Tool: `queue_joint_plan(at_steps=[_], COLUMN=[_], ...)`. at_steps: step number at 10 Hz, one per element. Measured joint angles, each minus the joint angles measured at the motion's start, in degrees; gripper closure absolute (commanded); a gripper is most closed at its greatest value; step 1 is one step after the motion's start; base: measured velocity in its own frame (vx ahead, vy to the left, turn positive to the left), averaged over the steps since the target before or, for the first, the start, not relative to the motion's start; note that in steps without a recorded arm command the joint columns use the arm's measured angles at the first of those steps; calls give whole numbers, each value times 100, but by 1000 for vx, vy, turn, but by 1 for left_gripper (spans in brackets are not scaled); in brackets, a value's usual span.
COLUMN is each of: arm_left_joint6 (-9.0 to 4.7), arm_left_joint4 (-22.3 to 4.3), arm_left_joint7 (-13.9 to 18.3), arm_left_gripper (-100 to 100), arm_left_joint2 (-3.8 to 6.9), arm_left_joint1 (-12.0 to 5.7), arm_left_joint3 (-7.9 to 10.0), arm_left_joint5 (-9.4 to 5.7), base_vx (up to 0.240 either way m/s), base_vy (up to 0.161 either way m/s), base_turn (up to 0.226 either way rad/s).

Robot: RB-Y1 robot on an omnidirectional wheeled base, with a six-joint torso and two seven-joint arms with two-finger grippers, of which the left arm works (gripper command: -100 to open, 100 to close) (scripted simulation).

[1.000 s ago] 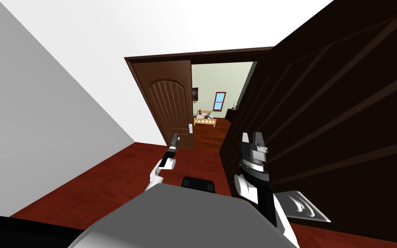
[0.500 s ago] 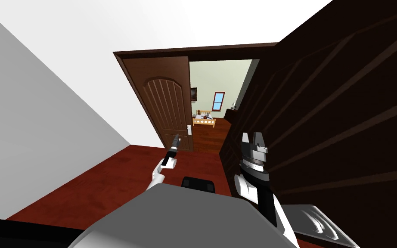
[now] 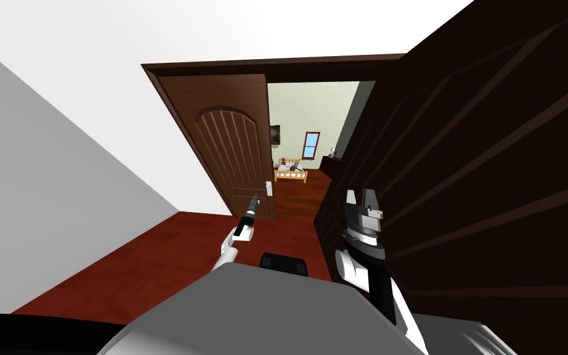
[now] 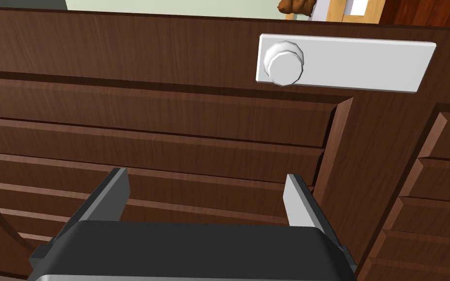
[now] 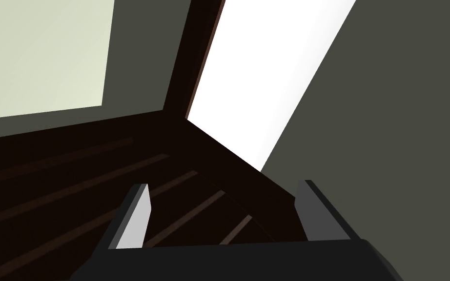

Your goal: Pull the door open

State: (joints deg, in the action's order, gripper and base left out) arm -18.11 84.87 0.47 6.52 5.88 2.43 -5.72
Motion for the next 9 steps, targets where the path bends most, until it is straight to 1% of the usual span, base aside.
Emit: queue_joint_plan(at_steps=[2, 3, 5, 6, 7, 8, 9], arm_left_joint6=[55, 69, 125, 131, 117, 146, 148], arm_left_joint4=[-165, -305, -450, -552, -683, -780, -906], arm_left_joint7=[20, 26, 35, 51, 58, 83, 99], arm_left_gripper=[-100, -100, -100, -100, -100, -100, -100], arm_left_joint2=[5, 4, -12, 8, 3, 35, 35], arm_left_joint1=[-68, -136, -174, -226, -280, -332, -370], arm_left_joint3=[-3, -1, -13, -9, -8, -6, -11], arm_left_joint5=[3, 6, 17, 11, 14, 6, 8], base_vx=[112, 140, 104, 74, 97, 120, 53], base_vy=[23, 16, 21, 12, 19, 26, 12], base_turn=[-35, -53, -26, -34, -46, -38, -7])
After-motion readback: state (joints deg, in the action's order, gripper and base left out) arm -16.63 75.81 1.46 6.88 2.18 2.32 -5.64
